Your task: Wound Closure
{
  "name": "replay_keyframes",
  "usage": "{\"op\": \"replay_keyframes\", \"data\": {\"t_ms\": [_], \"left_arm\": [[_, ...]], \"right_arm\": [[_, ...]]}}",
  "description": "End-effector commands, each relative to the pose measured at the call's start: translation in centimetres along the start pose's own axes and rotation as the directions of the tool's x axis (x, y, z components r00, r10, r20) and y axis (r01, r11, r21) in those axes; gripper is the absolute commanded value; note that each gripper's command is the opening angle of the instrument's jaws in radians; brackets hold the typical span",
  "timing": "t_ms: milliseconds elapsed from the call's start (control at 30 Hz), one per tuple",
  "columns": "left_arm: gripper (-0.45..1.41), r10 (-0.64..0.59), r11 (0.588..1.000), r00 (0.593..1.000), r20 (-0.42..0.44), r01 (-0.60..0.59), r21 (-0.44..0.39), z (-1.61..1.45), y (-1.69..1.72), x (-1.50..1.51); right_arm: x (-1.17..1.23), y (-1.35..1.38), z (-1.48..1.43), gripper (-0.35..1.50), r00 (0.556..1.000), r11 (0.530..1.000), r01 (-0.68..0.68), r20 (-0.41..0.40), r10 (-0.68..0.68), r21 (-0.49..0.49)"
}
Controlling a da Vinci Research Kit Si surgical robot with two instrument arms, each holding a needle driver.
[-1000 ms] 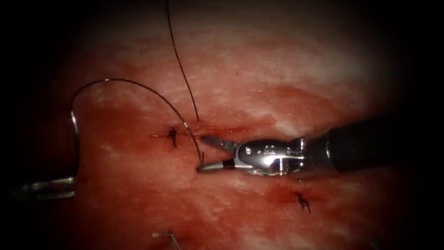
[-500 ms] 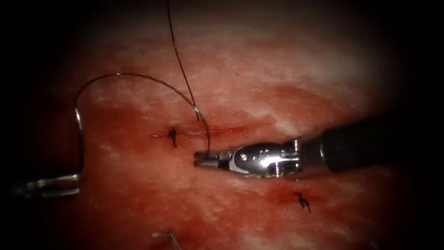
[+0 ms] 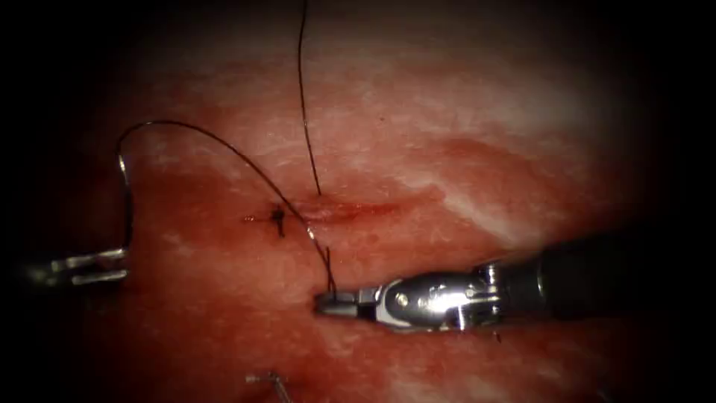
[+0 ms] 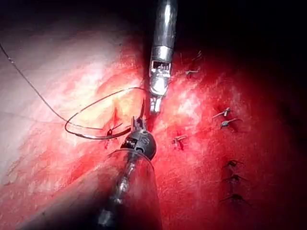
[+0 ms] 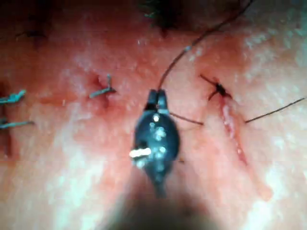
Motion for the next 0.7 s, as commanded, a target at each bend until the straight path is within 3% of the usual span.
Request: {"op": "replay_keyframes", "data": {"t_ms": [33, 100, 233, 267, 300, 333, 400, 633, 700], "left_arm": [[-0.45, -0.005, 1.0, 1.0, 0.005, 0.005, 0.004, 0.04, 0.05, -0.09], [-0.45, -0.012, 1.0, 1.0, 0.012, 0.012, 0.01, 0.01, 0.05, -0.19], [-0.45, -0.016, 1.0, 1.0, 0.017, 0.016, 0.017, -0.01, 0.08, -0.18], [-0.45, -0.016, 1.0, 1.0, 0.021, 0.016, 0.021, -0.02, 0.1, -0.15], [-0.45, -0.017, 1.0, 1.0, 0.022, 0.016, 0.022, -0.02, 0.1, -0.13], [-0.45, -0.017, 1.0, 1.0, 0.022, 0.017, 0.021, -0.04, 0.11, -0.11], [-0.45, -0.019, 1.0, 1.0, 0.023, 0.018, 0.024, -0.07, 0.09, -0.09], [-0.45, -0.021, 0.999, 0.999, 0.025, 0.02, 0.031, -0.13, 0.05, -0.11], [-0.45, -0.021, 0.999, 0.999, 0.025, 0.02, 0.031, -0.13, 0.04, -0.12]], "right_arm": [[0.15, -0.25, 0.05, -0.35, 1.0, 1.0, -0.001, -0.007, 0.001, 0.016], [0.36, -0.47, 0.05, -0.35, 1.0, 1.0, 0.002, -0.011, -0.002, 0.025], [0.49, -0.58, 0.1, -0.35, 1.0, 1.0, 0.009, -0.014, -0.008, 0.029], [0.48, -0.55, 0.12, 0.21, 1.0, 1.0, 0.013, -0.011, -0.013, 0.02], [0.46, -0.52, 0.12, 0.46, 1.0, 1.0, 0.017, -0.006, -0.017, 0.007], [0.39, -0.41, 0.1, 0.94, 0.999, 0.998, 0.042, 0.018, -0.041, -0.046], [0.24, -0.18, 0.07, 1.13, 0.997, 0.991, 0.072, 0.05, -0.067, -0.11], [-0.19, 0.35, 0.04, 1.2, 0.986, 0.967, 0.149, 0.107, -0.129, -0.207], [-0.26, 0.39, 0.05, 1.2, 0.984, 0.962, 0.158, 0.118, -0.135, -0.221]]}}
